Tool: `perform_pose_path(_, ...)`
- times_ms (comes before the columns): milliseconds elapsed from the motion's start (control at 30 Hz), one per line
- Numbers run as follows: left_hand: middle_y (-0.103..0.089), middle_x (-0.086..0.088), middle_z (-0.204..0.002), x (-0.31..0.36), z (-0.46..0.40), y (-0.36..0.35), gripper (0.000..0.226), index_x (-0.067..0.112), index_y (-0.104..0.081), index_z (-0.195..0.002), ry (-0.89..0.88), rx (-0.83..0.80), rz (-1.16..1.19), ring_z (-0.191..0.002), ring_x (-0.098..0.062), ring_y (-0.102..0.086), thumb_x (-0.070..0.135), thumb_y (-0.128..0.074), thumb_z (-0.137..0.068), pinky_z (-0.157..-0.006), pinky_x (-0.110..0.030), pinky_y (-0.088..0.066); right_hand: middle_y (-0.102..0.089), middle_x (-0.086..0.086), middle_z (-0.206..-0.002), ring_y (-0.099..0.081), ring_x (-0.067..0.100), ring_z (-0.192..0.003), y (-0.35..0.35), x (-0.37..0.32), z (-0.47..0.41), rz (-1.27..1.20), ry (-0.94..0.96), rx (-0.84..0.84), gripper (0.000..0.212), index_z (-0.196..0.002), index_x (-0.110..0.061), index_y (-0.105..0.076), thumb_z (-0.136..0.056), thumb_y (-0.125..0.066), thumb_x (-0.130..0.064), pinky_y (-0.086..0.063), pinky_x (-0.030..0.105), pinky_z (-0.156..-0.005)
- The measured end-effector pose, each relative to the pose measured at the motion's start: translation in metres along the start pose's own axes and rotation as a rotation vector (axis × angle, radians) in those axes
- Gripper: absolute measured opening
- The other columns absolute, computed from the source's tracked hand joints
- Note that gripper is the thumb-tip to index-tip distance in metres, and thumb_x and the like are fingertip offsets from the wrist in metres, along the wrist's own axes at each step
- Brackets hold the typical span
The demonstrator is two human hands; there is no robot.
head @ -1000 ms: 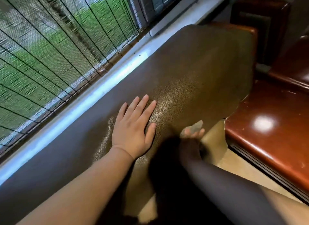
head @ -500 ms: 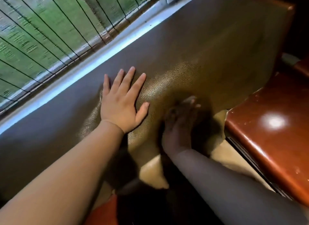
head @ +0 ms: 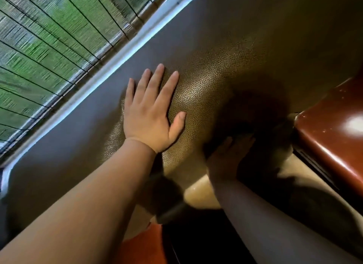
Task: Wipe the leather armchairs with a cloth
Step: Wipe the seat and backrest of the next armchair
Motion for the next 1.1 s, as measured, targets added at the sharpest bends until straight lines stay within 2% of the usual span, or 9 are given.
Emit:
perform_pose_path(67,-0.036,-0.010,-0.168,0.000,0.000,-0.001,0.078,0.024,-0.040,-0.162,-0.005,0.003,0.000,-0.154,-0.038,-0.034,0.064,-0.037,-0.095,-0.127,-0.059,-0.018,-0.010,0.036,-0.166,-0.009,0.047,-0.157,-0.004,-0.024,0.015,-0.030,0.006,0.014,0.074,-0.157,0.013,-0.014,-0.106,-0.022,-0.039,0.010,0.031,-0.126)
perform_pose_path(267,-0.035,-0.008,-0.169,-0.002,0.000,-0.004,0.077,0.027,-0.036,-0.163,0.000,-0.013,0.021,-0.156,-0.036,-0.032,0.063,-0.038,-0.095,-0.127,-0.056,-0.019,-0.001,0.032,-0.168,-0.001,0.048,-0.157,-0.011,-0.056,0.065,0.036,0.571,-0.089,0.068,-0.160,0.005,-0.009,-0.109,-0.026,-0.038,-0.003,0.053,-0.129)
perform_pose_path(433,-0.033,-0.007,-0.170,-0.001,-0.001,-0.003,0.076,0.030,-0.033,-0.164,0.011,-0.004,0.033,-0.156,-0.035,-0.029,0.062,-0.038,-0.096,-0.127,-0.055,-0.019,-0.007,0.037,-0.165,-0.006,0.051,-0.156,-0.022,0.034,0.017,0.067,0.240,-0.037,0.068,-0.160,0.010,-0.014,-0.112,-0.003,-0.037,-0.012,0.064,-0.125)
perform_pose_path(600,-0.030,-0.006,-0.171,-0.004,0.003,-0.002,0.074,0.032,-0.028,-0.165,0.012,-0.010,0.037,-0.158,-0.033,-0.026,0.062,-0.035,-0.099,-0.128,-0.056,-0.019,0.009,0.012,-0.174,0.013,0.036,-0.159,-0.022,-0.067,0.097,-0.037,0.439,-0.096,0.070,-0.162,-0.022,0.004,-0.104,-0.012,-0.055,0.005,0.045,-0.129)
perform_pose_path(667,-0.030,-0.006,-0.171,-0.005,0.003,-0.001,0.074,0.032,-0.028,-0.165,0.007,0.003,0.043,-0.158,-0.033,-0.026,0.062,-0.035,-0.099,-0.128,-0.055,-0.018,0.007,0.009,-0.174,0.011,0.034,-0.160,-0.027,-0.061,0.110,-0.050,0.504,-0.106,0.070,-0.161,-0.017,0.001,-0.105,-0.005,-0.058,0.003,0.044,-0.130)
perform_pose_path(767,-0.031,-0.005,-0.171,0.000,0.003,-0.002,0.073,0.031,-0.029,-0.165,0.004,0.013,0.033,-0.158,-0.032,-0.027,0.061,-0.036,-0.099,-0.128,-0.054,-0.018,-0.014,0.026,-0.170,-0.016,0.046,-0.156,-0.025,0.027,0.067,-0.036,0.188,0.028,0.082,-0.161,0.001,-0.021,-0.107,-0.010,-0.059,-0.017,0.059,-0.125)
perform_pose_path(833,-0.032,-0.006,-0.171,0.003,0.006,-0.005,0.073,0.031,-0.030,-0.165,-0.007,0.016,0.028,-0.157,-0.033,-0.028,0.061,-0.038,-0.099,-0.128,-0.054,-0.018,-0.008,0.028,-0.170,-0.011,0.040,-0.158,-0.019,0.047,0.066,-0.015,-0.014,-0.031,0.085,-0.163,0.003,-0.010,-0.106,-0.010,-0.061,-0.011,0.056,-0.128)
perform_pose_path(1000,-0.033,-0.006,-0.170,-0.004,0.006,-0.011,0.073,0.031,-0.032,-0.165,-0.009,-0.003,0.029,-0.157,-0.033,-0.029,0.061,-0.039,-0.098,-0.127,-0.056,-0.021,0.016,0.011,-0.173,0.015,0.030,-0.159,-0.027,-0.045,0.138,-0.057,0.435,-0.226,0.071,-0.163,-0.021,0.006,-0.104,-0.025,-0.045,0.002,0.045,-0.129)
perform_pose_path(1100,-0.030,-0.004,-0.172,0.000,-0.001,-0.010,0.072,0.034,-0.030,-0.165,-0.005,-0.061,0.053,-0.158,-0.031,-0.027,0.062,-0.037,-0.099,-0.127,-0.055,-0.019,-0.006,0.027,-0.170,-0.006,0.045,-0.158,-0.028,-0.020,0.100,0.023,0.391,-0.110,0.068,-0.163,-0.007,-0.011,-0.109,-0.024,-0.046,-0.012,0.056,-0.128)
Point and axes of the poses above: each hand's wrist, its own z-axis away from the middle knuckle, its own y-axis out of the back of the hand, x = y × z, the point moved 4 cm from there along -z, towards the middle knuckle
